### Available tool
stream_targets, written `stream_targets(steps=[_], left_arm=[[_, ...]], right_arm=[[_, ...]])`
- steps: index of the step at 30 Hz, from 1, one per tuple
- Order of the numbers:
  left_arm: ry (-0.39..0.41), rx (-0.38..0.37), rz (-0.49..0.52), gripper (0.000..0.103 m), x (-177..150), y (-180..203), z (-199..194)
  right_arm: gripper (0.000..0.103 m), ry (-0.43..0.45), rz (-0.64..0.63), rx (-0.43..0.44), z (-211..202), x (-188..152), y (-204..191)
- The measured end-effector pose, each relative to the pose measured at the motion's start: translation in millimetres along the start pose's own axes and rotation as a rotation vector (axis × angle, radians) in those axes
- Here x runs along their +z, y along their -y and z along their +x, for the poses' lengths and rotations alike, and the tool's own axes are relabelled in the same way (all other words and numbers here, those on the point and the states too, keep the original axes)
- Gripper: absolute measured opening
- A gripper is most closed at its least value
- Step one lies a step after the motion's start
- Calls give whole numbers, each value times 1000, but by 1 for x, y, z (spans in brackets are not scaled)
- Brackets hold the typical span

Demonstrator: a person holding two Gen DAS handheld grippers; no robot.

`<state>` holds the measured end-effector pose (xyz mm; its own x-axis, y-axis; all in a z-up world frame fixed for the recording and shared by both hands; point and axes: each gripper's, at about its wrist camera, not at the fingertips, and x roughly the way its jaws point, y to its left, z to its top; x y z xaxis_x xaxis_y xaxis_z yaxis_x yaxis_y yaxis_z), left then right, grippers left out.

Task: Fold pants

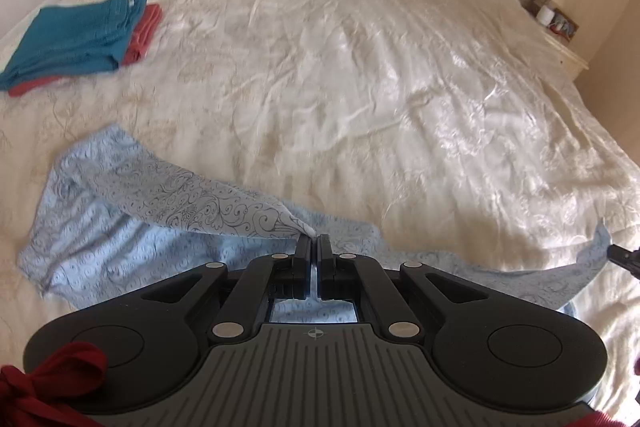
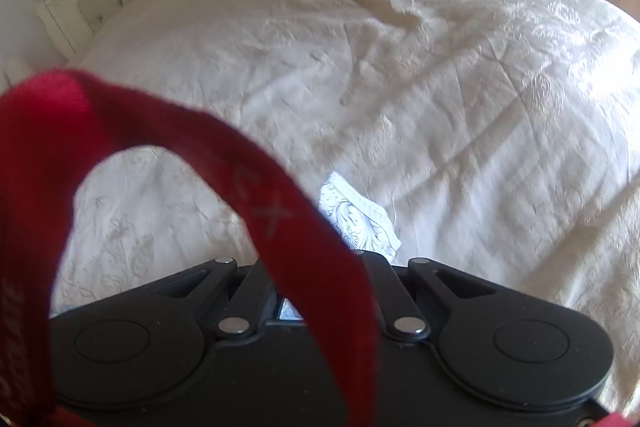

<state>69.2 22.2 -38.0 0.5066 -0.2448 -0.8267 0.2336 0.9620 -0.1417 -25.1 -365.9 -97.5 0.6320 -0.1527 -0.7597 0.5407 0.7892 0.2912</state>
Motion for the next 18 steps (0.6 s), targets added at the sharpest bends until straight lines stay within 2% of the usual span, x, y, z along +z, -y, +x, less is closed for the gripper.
stream_targets(steps=[2,4,8,11,14,17,18], left_arm=[[17,9,8,2,-4,2,-10],[-13,23,1,2,-17,-2,-8],[-154,97,23,2,-58,-11,30],[-240,110,10,2,-80,-16,50],[-241,120,15,2,-85,-15,51],[-230,121,18,2,-81,-12,50],[-224,122,21,2,-79,-11,50]], right_arm=[[6,38,9,15,-15,2,1],[6,23,15,-6,-16,-7,8],[6,-180,5,-129,31,-55,33],[6,-273,-9,-187,60,-86,47],[6,-271,16,-185,59,-94,54],[18,-187,4,-152,47,-89,54],[19,-156,-8,-154,43,-83,50]])
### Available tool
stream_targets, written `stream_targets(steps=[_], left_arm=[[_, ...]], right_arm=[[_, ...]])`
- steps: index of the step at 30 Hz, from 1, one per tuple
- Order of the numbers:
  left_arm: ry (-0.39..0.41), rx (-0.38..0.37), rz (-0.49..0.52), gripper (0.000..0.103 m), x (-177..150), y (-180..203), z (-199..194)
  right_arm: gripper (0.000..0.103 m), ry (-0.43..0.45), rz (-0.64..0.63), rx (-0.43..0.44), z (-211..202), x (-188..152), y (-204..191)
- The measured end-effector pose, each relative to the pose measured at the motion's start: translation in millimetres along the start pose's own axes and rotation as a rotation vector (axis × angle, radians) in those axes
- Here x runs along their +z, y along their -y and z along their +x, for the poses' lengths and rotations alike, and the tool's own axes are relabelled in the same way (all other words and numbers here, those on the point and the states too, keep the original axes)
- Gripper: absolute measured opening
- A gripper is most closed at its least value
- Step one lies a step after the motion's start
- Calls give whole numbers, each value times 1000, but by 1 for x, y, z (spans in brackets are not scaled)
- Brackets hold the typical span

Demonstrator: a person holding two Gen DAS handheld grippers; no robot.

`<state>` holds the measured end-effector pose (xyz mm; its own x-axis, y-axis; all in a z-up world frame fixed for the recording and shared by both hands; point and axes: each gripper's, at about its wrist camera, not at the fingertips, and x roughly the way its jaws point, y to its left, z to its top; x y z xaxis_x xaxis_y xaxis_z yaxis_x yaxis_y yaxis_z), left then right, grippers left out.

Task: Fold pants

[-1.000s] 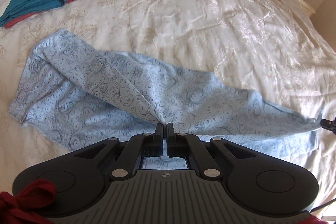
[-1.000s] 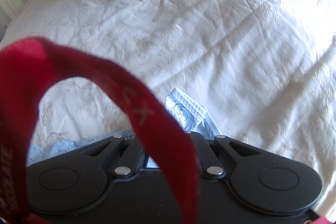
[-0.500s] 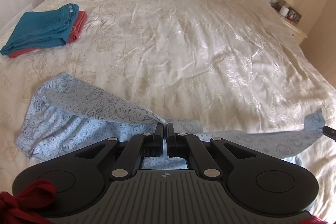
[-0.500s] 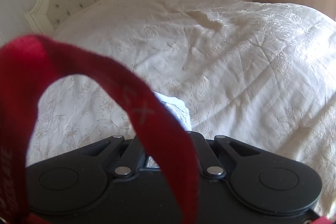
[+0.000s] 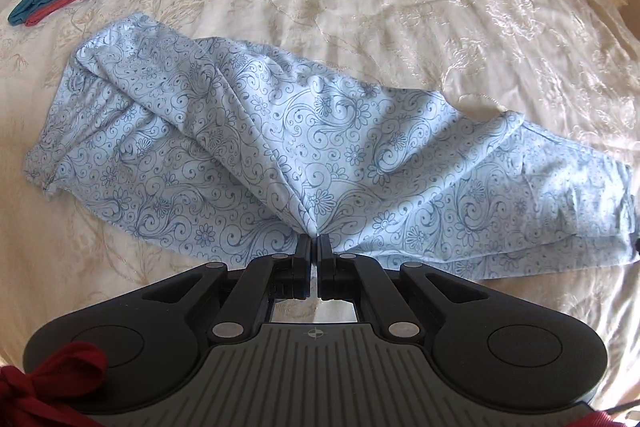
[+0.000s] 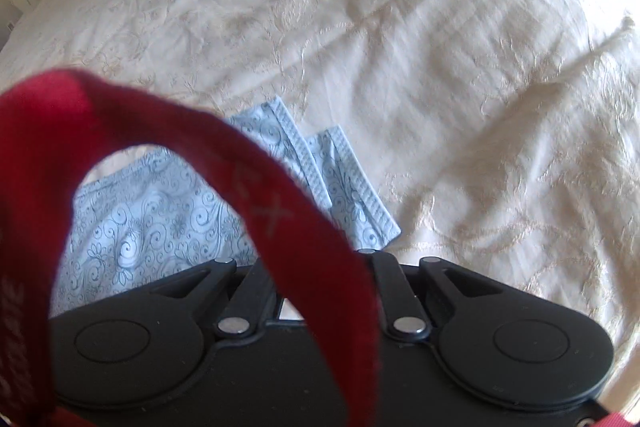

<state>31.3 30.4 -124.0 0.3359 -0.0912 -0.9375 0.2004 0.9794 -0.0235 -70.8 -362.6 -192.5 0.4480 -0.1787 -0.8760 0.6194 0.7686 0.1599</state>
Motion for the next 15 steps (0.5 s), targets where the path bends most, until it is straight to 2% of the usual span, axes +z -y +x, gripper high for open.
stream_targets(steps=[1,3,4,10,11,12,13,15], left_arm=[[6,2,1,2,1,1,-1],[11,6,1,2,4,3,-1],[12,9,1,2,6,3,0],[10,26,-13,2,5,7,1],[8,27,-15,2,4,7,2],[8,30,-15,2,4,7,3],[8,32,-16,2,4,7,3],[17,34,-19,2,6,7,1]], right_arm=[[21,19,-4,2,-1,4,1],[42,17,3,26,4,12,2],[45,-1,4,40,11,15,2],[45,-32,-39,38,36,18,-2],[40,-32,-39,38,37,19,-2],[21,-27,-40,43,36,20,-2],[16,-28,-46,47,36,20,-3],[16,-26,-80,49,30,24,-7]])
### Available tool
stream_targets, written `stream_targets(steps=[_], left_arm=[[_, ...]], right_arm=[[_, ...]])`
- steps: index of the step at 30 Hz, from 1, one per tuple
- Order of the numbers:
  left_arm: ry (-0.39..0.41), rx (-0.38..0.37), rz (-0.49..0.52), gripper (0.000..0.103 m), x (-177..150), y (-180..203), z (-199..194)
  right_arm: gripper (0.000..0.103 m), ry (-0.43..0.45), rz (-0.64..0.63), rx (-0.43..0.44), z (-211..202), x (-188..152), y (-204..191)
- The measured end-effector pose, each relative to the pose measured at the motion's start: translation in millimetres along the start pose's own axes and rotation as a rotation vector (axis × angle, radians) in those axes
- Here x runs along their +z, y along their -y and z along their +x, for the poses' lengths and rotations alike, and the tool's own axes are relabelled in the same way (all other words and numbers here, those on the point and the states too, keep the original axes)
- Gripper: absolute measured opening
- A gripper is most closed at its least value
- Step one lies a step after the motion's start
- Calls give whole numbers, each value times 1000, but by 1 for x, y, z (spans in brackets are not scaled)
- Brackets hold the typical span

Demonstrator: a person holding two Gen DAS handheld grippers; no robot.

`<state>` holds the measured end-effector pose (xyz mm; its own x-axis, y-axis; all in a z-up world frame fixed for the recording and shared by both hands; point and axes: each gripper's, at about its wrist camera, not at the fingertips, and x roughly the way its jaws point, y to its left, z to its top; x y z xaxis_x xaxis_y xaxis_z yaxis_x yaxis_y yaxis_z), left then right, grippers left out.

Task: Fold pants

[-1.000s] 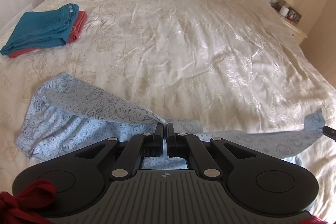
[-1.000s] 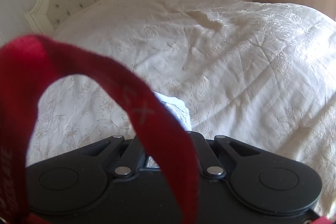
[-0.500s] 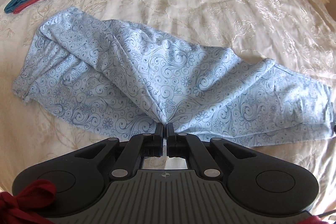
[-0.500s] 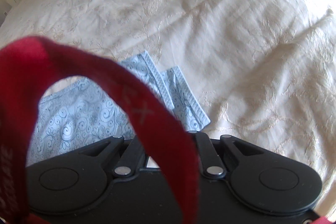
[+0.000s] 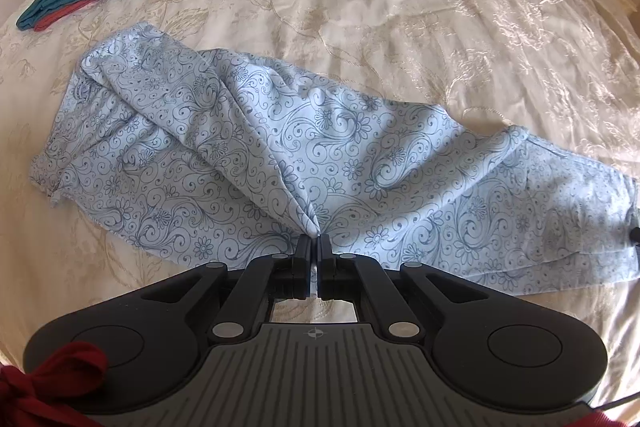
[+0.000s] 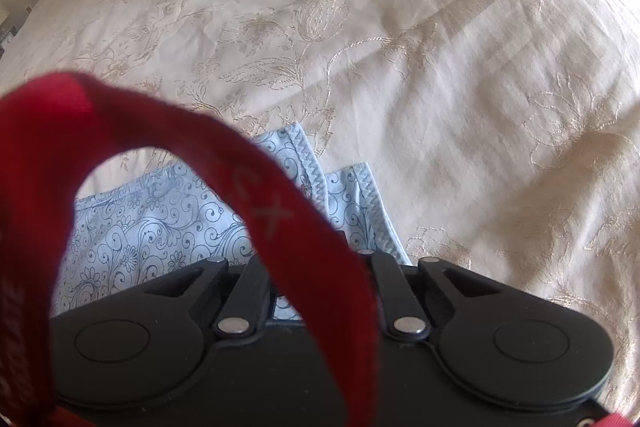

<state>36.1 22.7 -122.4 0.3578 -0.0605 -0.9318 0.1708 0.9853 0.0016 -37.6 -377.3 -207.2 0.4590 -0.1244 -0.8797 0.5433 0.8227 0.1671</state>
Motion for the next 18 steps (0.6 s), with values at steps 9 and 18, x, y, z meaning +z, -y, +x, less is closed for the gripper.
stream_targets(steps=[9,18], left_arm=[[46,6,25,2,-7,1,-14],[2,9,47,3,-14,7,10]], right_arm=[[16,57,-42,-67,-42,-2,13],[16,-40,-39,-104,-15,-18,24]])
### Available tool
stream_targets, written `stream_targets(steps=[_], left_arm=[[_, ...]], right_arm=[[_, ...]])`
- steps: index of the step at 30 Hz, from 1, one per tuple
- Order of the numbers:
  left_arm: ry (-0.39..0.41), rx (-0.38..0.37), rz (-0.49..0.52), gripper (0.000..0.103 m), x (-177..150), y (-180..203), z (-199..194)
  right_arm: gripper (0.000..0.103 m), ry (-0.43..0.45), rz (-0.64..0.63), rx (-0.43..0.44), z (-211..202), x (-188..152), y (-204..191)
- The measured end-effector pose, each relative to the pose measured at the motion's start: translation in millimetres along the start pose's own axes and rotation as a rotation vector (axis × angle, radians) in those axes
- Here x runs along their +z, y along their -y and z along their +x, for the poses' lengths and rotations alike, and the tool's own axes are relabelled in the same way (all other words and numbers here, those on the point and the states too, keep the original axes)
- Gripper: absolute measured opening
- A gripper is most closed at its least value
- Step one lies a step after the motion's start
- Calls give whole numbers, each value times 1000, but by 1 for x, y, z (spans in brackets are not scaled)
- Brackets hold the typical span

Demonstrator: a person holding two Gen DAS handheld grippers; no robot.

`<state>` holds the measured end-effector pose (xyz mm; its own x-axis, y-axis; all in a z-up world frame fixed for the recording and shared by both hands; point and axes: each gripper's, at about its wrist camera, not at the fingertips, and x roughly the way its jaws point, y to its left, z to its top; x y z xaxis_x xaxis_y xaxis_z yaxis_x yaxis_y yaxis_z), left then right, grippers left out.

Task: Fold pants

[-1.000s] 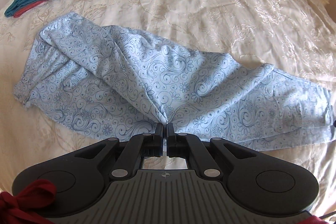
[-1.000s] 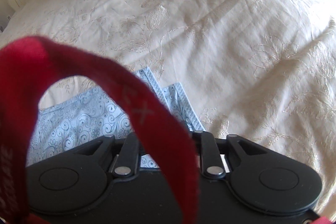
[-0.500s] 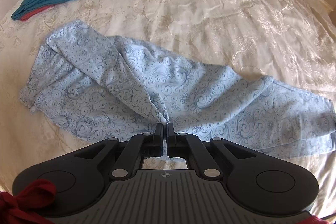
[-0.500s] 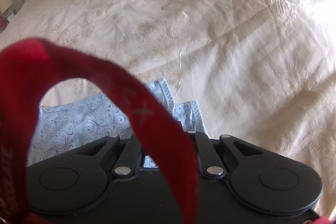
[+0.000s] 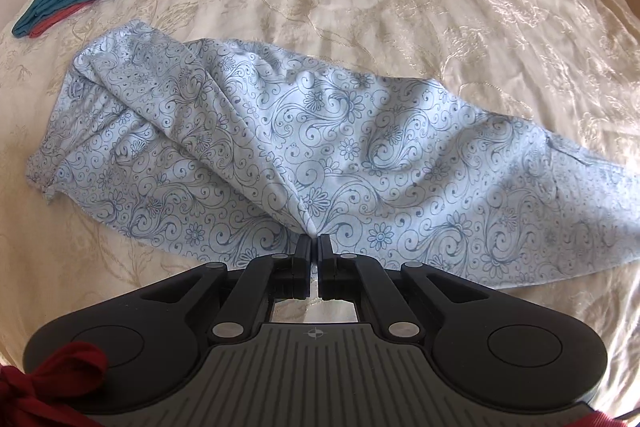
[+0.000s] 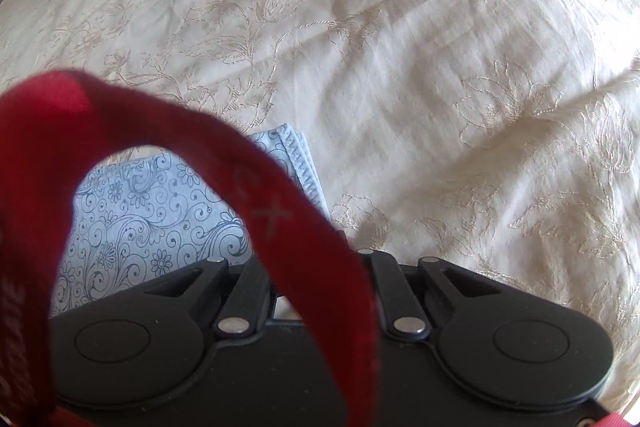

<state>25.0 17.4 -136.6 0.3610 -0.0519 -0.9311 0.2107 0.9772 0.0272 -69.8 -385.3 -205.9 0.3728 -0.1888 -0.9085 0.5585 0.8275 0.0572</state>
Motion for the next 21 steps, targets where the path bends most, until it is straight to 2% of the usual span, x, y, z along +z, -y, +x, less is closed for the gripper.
stream_targets(steps=[3,6,8,9,10,15,17,21], left_arm=[[18,-42,4,3,0,-2,-4],[3,-153,-3,4,0,-6,-6],[-2,-194,-5,21,-1,-8,-9],[7,-185,2,35,-2,-8,-12],[21,-168,15,39,-4,-8,-16],[46,-137,20,39,0,-22,-25],[49,-132,8,39,3,-32,-26],[55,-108,-1,39,12,-60,-24]], right_arm=[[17,-10,-1,-3,3,1,1],[24,-17,-5,-9,6,2,-1],[26,-19,-3,-16,7,2,-3],[26,-16,1,-15,7,2,-2],[26,-14,7,-14,7,2,-2],[29,21,40,-31,-4,2,2],[34,50,41,-51,-13,2,3],[34,106,39,-69,-32,6,-6]])
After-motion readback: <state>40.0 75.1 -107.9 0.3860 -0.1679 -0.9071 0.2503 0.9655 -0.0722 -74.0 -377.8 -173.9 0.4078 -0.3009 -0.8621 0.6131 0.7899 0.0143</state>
